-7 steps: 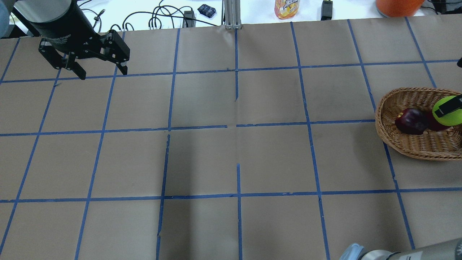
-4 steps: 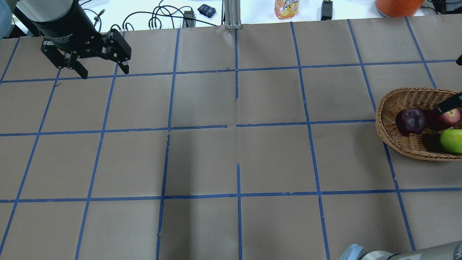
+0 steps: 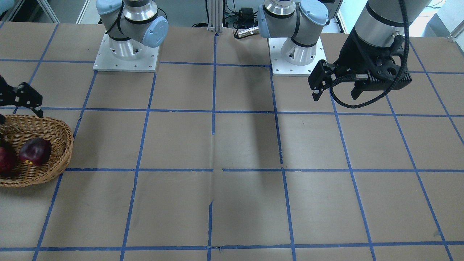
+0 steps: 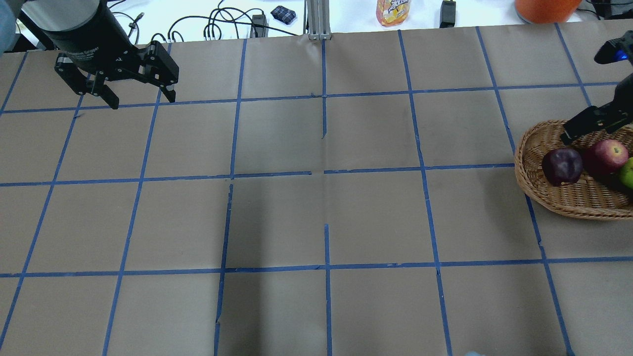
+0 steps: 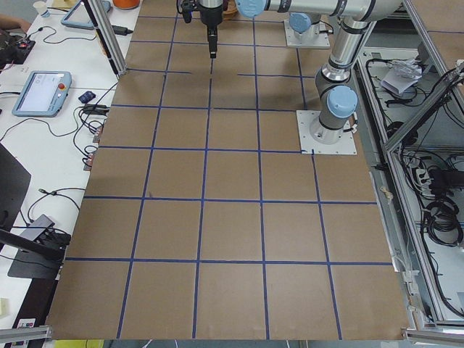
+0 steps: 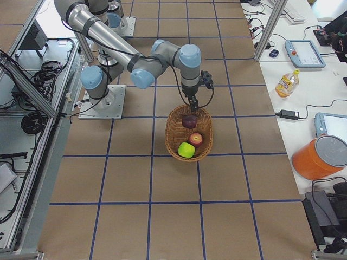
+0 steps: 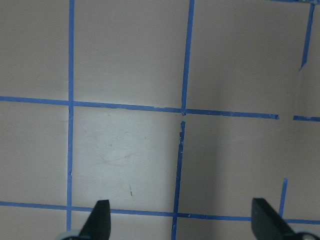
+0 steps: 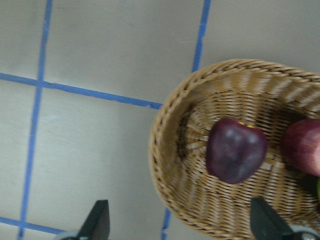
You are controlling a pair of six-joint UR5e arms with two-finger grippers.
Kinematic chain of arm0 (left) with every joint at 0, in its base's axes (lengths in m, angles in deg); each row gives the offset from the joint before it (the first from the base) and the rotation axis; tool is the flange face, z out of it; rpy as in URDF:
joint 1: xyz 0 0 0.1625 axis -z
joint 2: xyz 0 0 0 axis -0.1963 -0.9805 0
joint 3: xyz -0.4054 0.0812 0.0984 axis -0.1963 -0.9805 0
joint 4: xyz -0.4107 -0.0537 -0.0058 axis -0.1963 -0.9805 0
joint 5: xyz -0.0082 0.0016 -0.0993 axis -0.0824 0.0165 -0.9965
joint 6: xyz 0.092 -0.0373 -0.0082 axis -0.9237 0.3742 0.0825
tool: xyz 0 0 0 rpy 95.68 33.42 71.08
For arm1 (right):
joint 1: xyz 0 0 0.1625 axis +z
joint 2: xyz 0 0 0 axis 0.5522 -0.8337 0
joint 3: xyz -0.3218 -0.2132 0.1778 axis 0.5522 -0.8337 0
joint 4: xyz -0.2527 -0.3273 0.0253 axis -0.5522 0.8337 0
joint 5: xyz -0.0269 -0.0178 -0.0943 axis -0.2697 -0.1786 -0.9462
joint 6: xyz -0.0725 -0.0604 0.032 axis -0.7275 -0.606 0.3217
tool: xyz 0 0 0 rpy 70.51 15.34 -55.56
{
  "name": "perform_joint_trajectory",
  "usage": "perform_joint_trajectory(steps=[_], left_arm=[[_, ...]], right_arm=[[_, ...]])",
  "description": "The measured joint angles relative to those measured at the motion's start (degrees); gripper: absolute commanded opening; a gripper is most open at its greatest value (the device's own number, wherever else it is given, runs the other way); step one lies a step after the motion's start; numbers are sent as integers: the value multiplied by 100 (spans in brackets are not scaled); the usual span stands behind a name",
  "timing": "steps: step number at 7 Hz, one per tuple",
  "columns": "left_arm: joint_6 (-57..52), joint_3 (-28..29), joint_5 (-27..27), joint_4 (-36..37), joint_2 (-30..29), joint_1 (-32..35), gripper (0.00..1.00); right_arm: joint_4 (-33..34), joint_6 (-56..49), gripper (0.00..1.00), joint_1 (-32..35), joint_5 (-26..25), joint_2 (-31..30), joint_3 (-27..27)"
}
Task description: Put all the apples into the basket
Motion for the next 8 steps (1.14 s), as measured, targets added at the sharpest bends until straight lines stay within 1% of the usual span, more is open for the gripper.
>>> perform_joint_trajectory(steps=[1, 3, 4, 5, 6, 7, 8], left_arm=[[0, 21, 1, 3, -27, 0, 100], [-2, -6, 8, 5, -2, 0, 100], [-1, -37, 12, 4, 35, 2, 100], [-1, -45, 16, 2, 62, 4, 100], [1, -39, 24, 2, 69, 4, 100], [3, -46, 31, 3, 59, 3, 100], [6, -63, 35, 10, 49, -3, 100]], right_arm=[[-206, 950, 100, 540, -16, -223, -28], [-448, 2606, 100, 1649, -142, -318, -314], [-594, 3227, 100, 2087, -233, -202, -604], [-874, 3806, 100, 2444, -307, 42, -1050], [-1310, 4281, 100, 2724, -378, 357, -1600], [-1757, 4567, 100, 2888, -483, 634, -2071], [-1982, 4654, 100, 2951, -554, 777, -2315]])
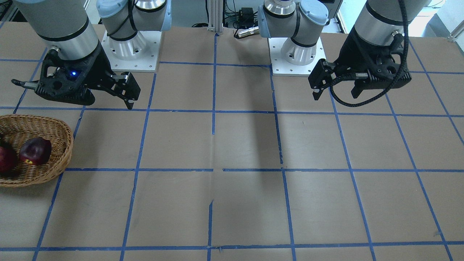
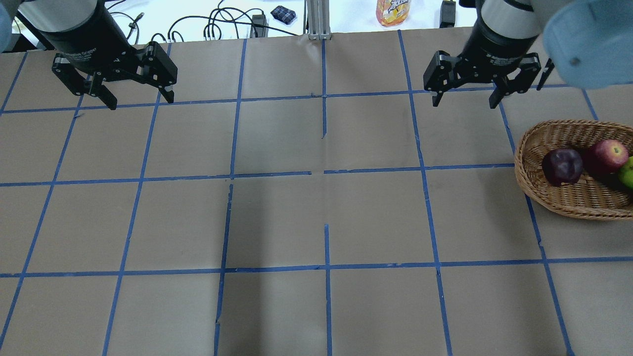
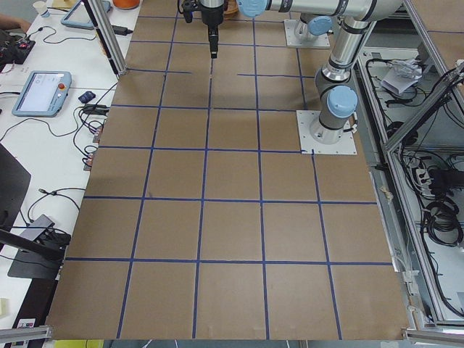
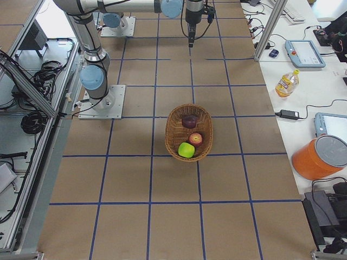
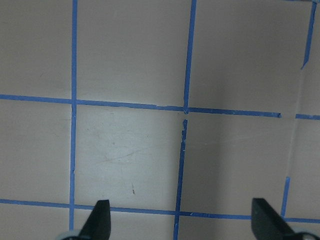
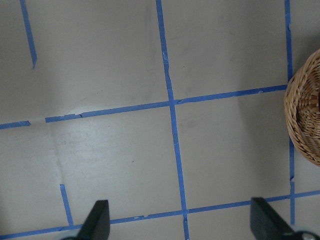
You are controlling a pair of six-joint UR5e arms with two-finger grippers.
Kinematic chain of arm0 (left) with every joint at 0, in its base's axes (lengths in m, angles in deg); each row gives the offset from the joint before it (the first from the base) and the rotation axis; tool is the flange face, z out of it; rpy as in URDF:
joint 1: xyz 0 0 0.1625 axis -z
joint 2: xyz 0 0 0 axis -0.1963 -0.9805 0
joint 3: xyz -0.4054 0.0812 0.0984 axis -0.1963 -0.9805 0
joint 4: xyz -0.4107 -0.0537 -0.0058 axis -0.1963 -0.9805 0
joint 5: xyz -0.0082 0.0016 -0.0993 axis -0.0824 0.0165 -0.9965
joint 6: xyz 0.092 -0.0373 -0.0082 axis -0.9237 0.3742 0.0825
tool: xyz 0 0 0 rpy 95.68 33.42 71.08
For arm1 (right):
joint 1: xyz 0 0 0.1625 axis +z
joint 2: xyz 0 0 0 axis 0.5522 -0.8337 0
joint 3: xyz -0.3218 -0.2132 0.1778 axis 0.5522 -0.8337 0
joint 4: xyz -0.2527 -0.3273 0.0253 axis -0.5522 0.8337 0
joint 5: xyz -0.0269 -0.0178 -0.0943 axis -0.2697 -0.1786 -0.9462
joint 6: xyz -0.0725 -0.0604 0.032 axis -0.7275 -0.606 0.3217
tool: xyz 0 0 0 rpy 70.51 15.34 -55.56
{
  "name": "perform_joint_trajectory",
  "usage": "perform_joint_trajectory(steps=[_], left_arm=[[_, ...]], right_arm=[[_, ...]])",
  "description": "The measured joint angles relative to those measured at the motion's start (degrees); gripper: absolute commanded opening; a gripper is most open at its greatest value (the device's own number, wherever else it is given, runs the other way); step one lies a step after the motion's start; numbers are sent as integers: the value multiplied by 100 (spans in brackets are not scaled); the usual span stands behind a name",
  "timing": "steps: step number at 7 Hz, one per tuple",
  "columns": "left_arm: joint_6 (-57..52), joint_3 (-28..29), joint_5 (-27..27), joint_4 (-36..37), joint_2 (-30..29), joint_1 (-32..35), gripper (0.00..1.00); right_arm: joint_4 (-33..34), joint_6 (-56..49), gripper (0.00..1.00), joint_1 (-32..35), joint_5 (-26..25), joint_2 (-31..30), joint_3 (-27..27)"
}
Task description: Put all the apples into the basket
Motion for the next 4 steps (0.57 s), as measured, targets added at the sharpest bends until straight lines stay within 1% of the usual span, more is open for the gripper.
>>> perform_joint_trajectory(steps=[2, 4], left_arm=[[-2, 3, 11, 3, -17, -10, 100], [2, -16, 7, 2, -5, -9, 100]], right_arm=[[-60, -14, 100, 41, 8, 83, -188], [-54, -14, 100, 47, 13, 94, -220]])
